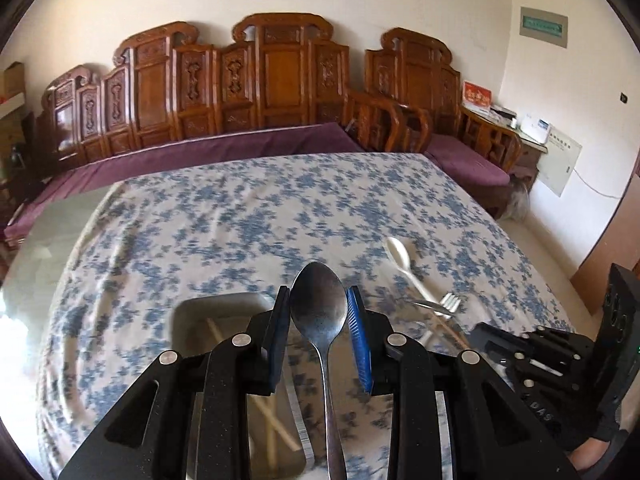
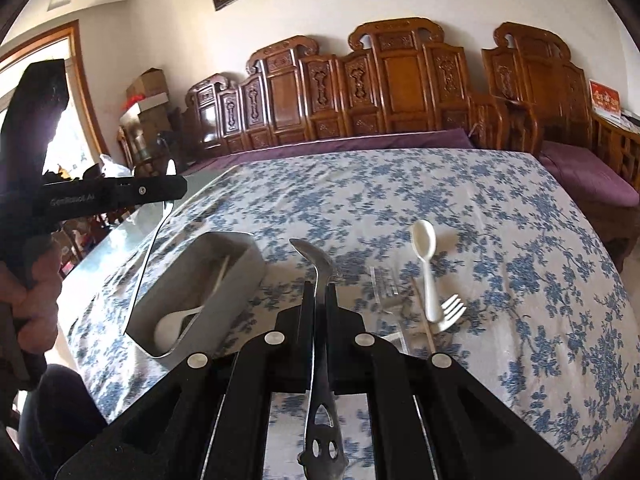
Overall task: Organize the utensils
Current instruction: 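Lower the metal spoon into the tray with the left gripper while the right lowers the knife in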
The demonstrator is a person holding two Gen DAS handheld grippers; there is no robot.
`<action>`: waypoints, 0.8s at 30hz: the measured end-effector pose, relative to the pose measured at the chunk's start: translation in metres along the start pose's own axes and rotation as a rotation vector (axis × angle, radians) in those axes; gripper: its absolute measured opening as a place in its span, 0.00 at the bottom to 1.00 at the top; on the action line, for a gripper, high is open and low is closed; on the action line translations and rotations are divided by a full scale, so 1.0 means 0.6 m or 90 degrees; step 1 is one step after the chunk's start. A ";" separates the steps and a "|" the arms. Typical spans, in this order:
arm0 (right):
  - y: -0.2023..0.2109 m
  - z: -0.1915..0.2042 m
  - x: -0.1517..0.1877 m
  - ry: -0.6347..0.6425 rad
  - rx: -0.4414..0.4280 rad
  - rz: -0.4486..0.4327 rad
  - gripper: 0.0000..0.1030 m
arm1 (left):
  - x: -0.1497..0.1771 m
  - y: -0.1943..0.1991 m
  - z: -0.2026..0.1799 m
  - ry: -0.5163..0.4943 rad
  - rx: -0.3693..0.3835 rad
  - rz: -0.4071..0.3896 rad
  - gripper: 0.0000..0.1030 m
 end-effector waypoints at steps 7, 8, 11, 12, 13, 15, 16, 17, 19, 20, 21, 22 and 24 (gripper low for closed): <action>-0.013 0.041 0.002 0.013 -0.008 0.004 0.06 | 0.028 -0.039 0.089 0.015 -0.049 0.025 0.26; -0.017 0.044 0.004 0.014 -0.009 0.008 0.06 | 0.037 -0.050 0.099 0.015 -0.055 0.033 0.26; -0.028 0.048 0.011 0.019 -0.006 0.020 0.06 | 0.061 -0.077 0.118 0.011 -0.066 0.057 0.26; -0.031 0.049 0.013 0.019 -0.006 0.023 0.06 | 0.074 -0.092 0.124 0.008 -0.073 0.069 0.26; -0.035 0.050 0.016 0.021 -0.006 0.028 0.06 | 0.081 -0.097 0.126 0.007 -0.075 0.075 0.26; -0.039 0.052 0.017 0.023 -0.006 0.032 0.06 | 0.101 -0.119 0.131 0.009 -0.080 0.092 0.26; -0.040 0.053 0.018 0.024 -0.006 0.033 0.06 | 0.107 -0.125 0.133 0.009 -0.082 0.098 0.26; -0.042 0.055 0.019 0.024 -0.007 0.034 0.06 | 0.113 -0.132 0.133 0.006 -0.086 0.103 0.26; -0.044 0.057 0.020 0.024 -0.007 0.035 0.06 | 0.120 -0.141 0.133 -0.005 -0.094 0.107 0.26; -0.045 0.058 0.020 0.024 -0.007 0.036 0.06 | 0.122 -0.146 0.131 -0.010 -0.096 0.110 0.26; -0.047 0.060 0.020 0.024 -0.007 0.037 0.06 | 0.126 -0.154 0.130 -0.015 -0.098 0.114 0.26; -0.048 0.061 0.018 0.025 -0.007 0.037 0.06 | 0.129 -0.158 0.129 -0.015 -0.098 0.119 0.26; -0.049 0.068 0.015 0.027 -0.007 0.037 0.06 | 0.136 -0.169 0.130 -0.014 -0.099 0.132 0.26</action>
Point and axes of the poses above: each gripper's, at about its wrist camera, not at the fingertips, and y roughly against the way its jaws point, z to its left, x to its underside, the point moved 10 cm from there along -y, roughly the way its jaws point, and after that the axes turned 9 degrees about -x, right-handed, at the moved point
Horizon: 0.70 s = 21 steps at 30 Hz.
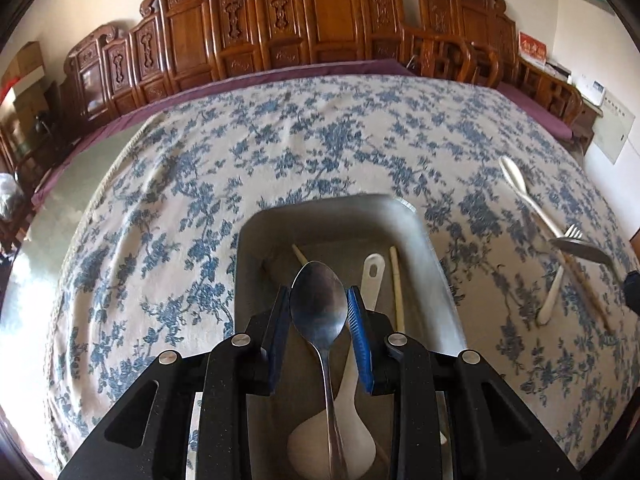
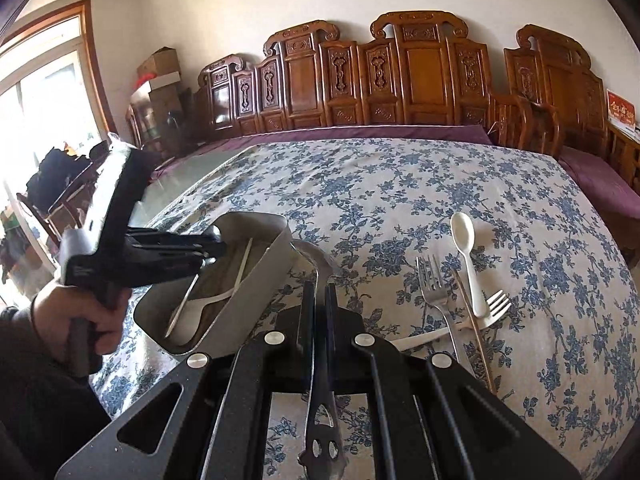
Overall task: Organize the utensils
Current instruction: 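Lower the metal spoon into the tray with the left gripper while the right lowers the knife in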
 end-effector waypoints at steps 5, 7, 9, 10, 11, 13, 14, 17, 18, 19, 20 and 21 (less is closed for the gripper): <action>-0.005 0.019 -0.016 0.014 0.001 0.000 0.06 | 0.004 -0.005 0.008 0.022 0.017 0.014 0.27; -0.009 0.033 -0.024 0.021 -0.001 0.000 0.06 | 0.001 0.004 0.016 0.032 0.023 0.007 0.29; -0.015 0.045 -0.031 0.028 -0.004 0.001 0.06 | -0.003 0.018 0.025 0.042 0.030 -0.004 0.33; -0.018 0.051 -0.034 0.029 -0.006 0.001 0.06 | -0.005 0.025 0.031 0.047 0.031 -0.010 0.33; -0.023 0.060 -0.039 0.030 -0.010 0.001 0.06 | -0.007 0.033 0.037 0.051 0.031 -0.018 0.33; -0.038 0.081 -0.048 0.034 -0.019 0.003 0.06 | -0.011 0.050 0.052 0.059 0.031 -0.034 0.33; -0.047 0.091 -0.051 0.036 -0.024 0.006 0.06 | -0.012 0.056 0.058 0.062 0.031 -0.039 0.33; -0.075 0.119 -0.057 0.045 -0.034 0.017 0.06 | -0.013 0.070 0.079 0.069 0.032 -0.050 0.33; -0.089 0.129 -0.057 0.049 -0.037 0.024 0.06 | -0.013 0.073 0.086 0.070 0.028 -0.053 0.33; -0.099 0.138 -0.056 0.050 -0.040 0.029 0.06 | -0.013 0.074 0.093 0.072 0.025 -0.055 0.33; -0.113 0.147 -0.054 0.053 -0.042 0.037 0.06 | -0.012 0.075 0.102 0.074 0.021 -0.056 0.33; -0.125 0.154 -0.052 0.057 -0.041 0.044 0.06 | -0.012 0.076 0.108 0.077 0.019 -0.055 0.33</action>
Point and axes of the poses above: each gripper's, at about its wrist camera, not at the fingertips, and y roughly against the way its jaws point, z to its left, x to its underside, the point moved 10 cm from there along -y, roughly the way its jaws point, and after that the axes turned 9 degrees about -x, right-handed, at the moved point
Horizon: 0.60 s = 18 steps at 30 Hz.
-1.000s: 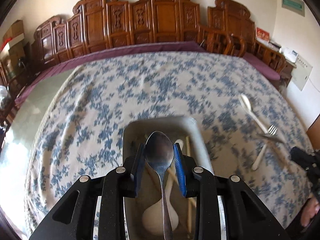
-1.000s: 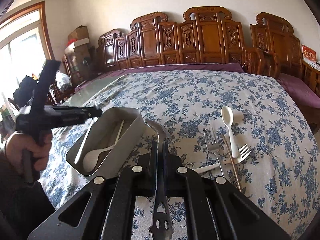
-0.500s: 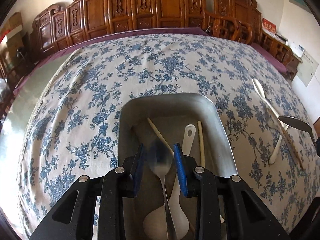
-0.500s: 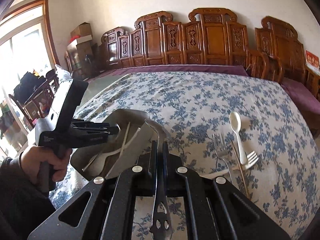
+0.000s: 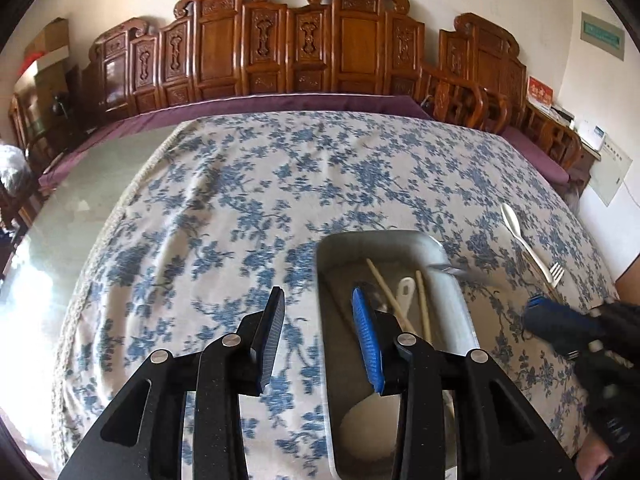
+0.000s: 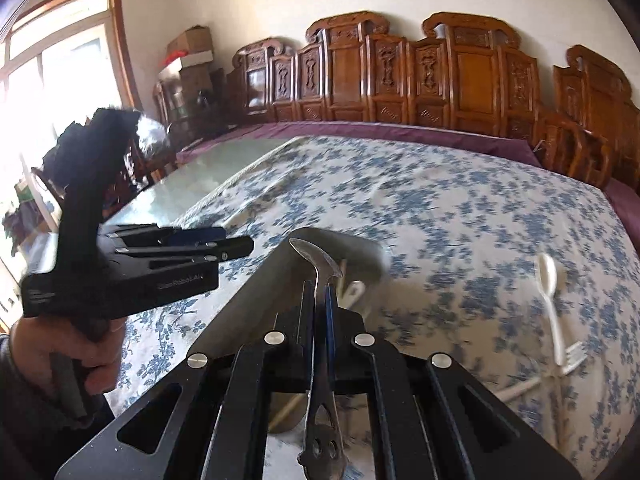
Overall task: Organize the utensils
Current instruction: 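Lower the metal spoon into the tray with the left gripper while the right lowers the knife in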
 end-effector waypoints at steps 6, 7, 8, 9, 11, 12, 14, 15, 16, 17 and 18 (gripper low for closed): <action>-0.071 0.022 0.007 0.007 0.013 0.042 0.06 | -0.005 0.003 0.041 0.026 -0.009 -0.002 0.33; -0.083 0.023 0.009 0.010 0.022 0.050 0.06 | -0.005 0.004 0.045 0.028 -0.009 -0.003 0.33; -0.090 0.024 0.010 0.011 0.026 0.055 0.06 | -0.006 0.005 0.049 0.030 -0.010 -0.003 0.33; -0.099 0.023 0.012 0.009 0.030 0.060 0.06 | -0.008 0.005 0.052 0.031 -0.011 -0.005 0.33; -0.113 0.017 0.013 0.004 0.040 0.068 0.06 | -0.010 0.007 0.057 0.035 -0.012 -0.008 0.33; -0.118 0.014 0.014 0.002 0.045 0.070 0.06 | -0.010 0.008 0.059 0.036 -0.012 -0.008 0.33; -0.127 0.007 0.016 -0.007 0.052 0.075 0.06 | -0.011 0.008 0.061 0.037 -0.013 -0.009 0.33; -0.131 0.004 0.017 -0.014 0.054 0.078 0.06 | -0.012 0.009 0.061 0.038 -0.013 -0.009 0.33; -0.134 0.001 0.019 -0.021 0.055 0.080 0.07 | -0.012 0.009 0.061 0.038 -0.013 -0.010 0.33; -0.139 -0.002 0.021 -0.032 0.051 0.083 0.07 | -0.012 0.009 0.061 0.038 -0.012 -0.009 0.33; -0.143 -0.004 0.024 -0.042 0.045 0.087 0.07 | -0.012 0.009 0.061 0.037 -0.013 -0.010 0.33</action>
Point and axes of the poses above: each gripper's, at about its wrist camera, not at the fingertips, and y roughly against the way its jaws point, z to its left, x to its underside, the point moved 10 cm from there along -y, roughly the way its jaws point, and after that the axes turned 9 degrees about -x, right-handed, at the moved point
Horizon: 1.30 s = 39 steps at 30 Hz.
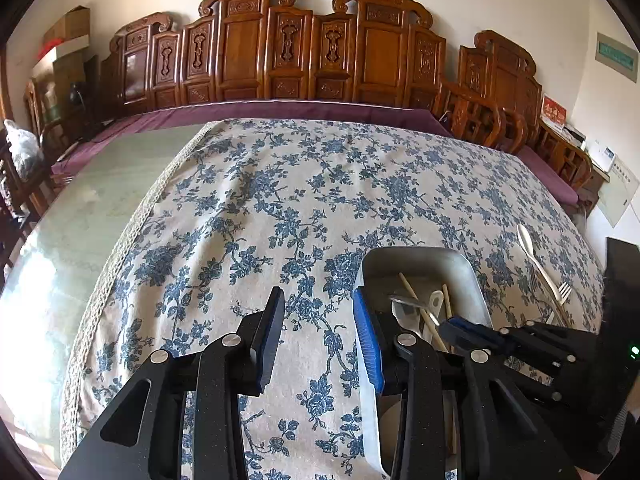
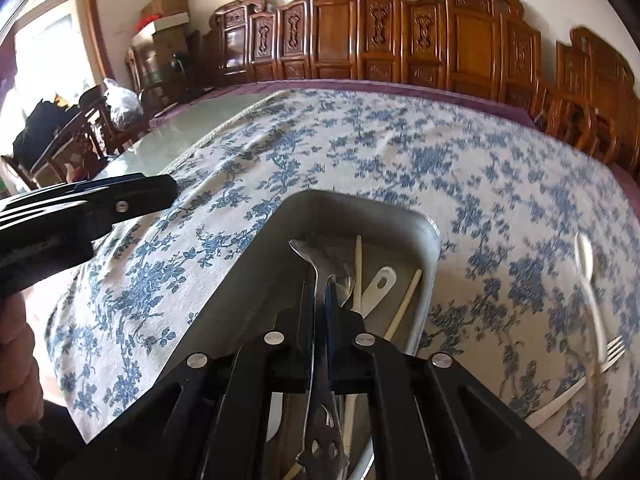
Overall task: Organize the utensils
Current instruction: 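Lower the metal spoon into the tray with the left gripper while the right lowers the knife in, then move the right gripper to the metal fork and grasp it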
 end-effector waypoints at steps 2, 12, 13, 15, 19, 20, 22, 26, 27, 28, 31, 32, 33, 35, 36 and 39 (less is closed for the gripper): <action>-0.005 0.001 0.004 -0.011 -0.015 0.004 0.08 | 0.000 -0.001 0.000 0.000 0.000 0.001 0.33; 0.047 0.009 -0.005 -0.009 -0.075 -0.037 0.08 | 0.001 0.004 -0.016 -0.006 0.006 0.001 0.33; 0.062 0.002 -0.005 -0.008 -0.075 -0.045 0.08 | 0.001 0.005 -0.021 -0.008 0.007 0.001 0.33; 0.087 -0.015 -0.005 -0.004 -0.070 -0.057 0.08 | 0.001 0.009 -0.037 -0.012 0.015 -0.001 0.33; 0.141 -0.060 0.001 0.007 -0.047 -0.074 0.08 | 0.000 0.016 -0.069 -0.024 0.030 -0.007 0.33; 0.157 -0.077 0.005 0.010 -0.036 -0.077 0.08 | 0.000 0.018 -0.077 -0.027 0.034 -0.008 0.33; 0.185 -0.112 0.017 0.019 -0.011 -0.077 0.08 | 0.001 0.020 -0.095 -0.033 0.041 -0.009 0.33; 0.223 -0.188 0.043 0.022 0.040 -0.071 0.08 | 0.004 0.029 -0.142 -0.055 0.062 -0.013 0.35; 0.228 -0.204 0.050 0.021 0.050 -0.068 0.08 | 0.005 0.031 -0.150 -0.059 0.065 -0.014 0.36; 0.232 -0.223 0.057 0.019 0.060 -0.063 0.08 | 0.007 0.033 -0.161 -0.065 0.070 -0.014 0.36; 0.234 -0.273 0.078 0.009 0.086 -0.046 0.10 | 0.013 0.036 -0.190 -0.081 0.079 -0.016 0.36; 0.229 -0.291 0.087 0.002 0.089 -0.035 0.12 | 0.017 0.036 -0.198 -0.085 0.082 -0.015 0.36; 0.224 -0.302 0.091 -0.003 0.092 -0.032 0.15 | 0.020 0.037 -0.207 -0.088 0.087 -0.014 0.36; 0.212 -0.323 0.103 -0.016 0.094 -0.024 0.16 | 0.025 0.040 -0.221 -0.096 0.093 -0.015 0.36; 0.207 -0.331 0.108 -0.020 0.093 -0.021 0.16 | 0.027 0.042 -0.229 -0.101 0.095 -0.016 0.36; 0.191 -0.344 0.119 -0.031 0.090 -0.009 0.16 | 0.036 0.043 -0.246 -0.109 0.104 -0.014 0.36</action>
Point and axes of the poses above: each gripper's, at about its wrist camera, not at the fingertips, and y roughly against the way its jaws point, z to its left, x to its underside, the point moved 10 cm from there along -y, roughly the way its jaws point, and after that the axes turned 9 degrees about -x, right-handed, at the moved point
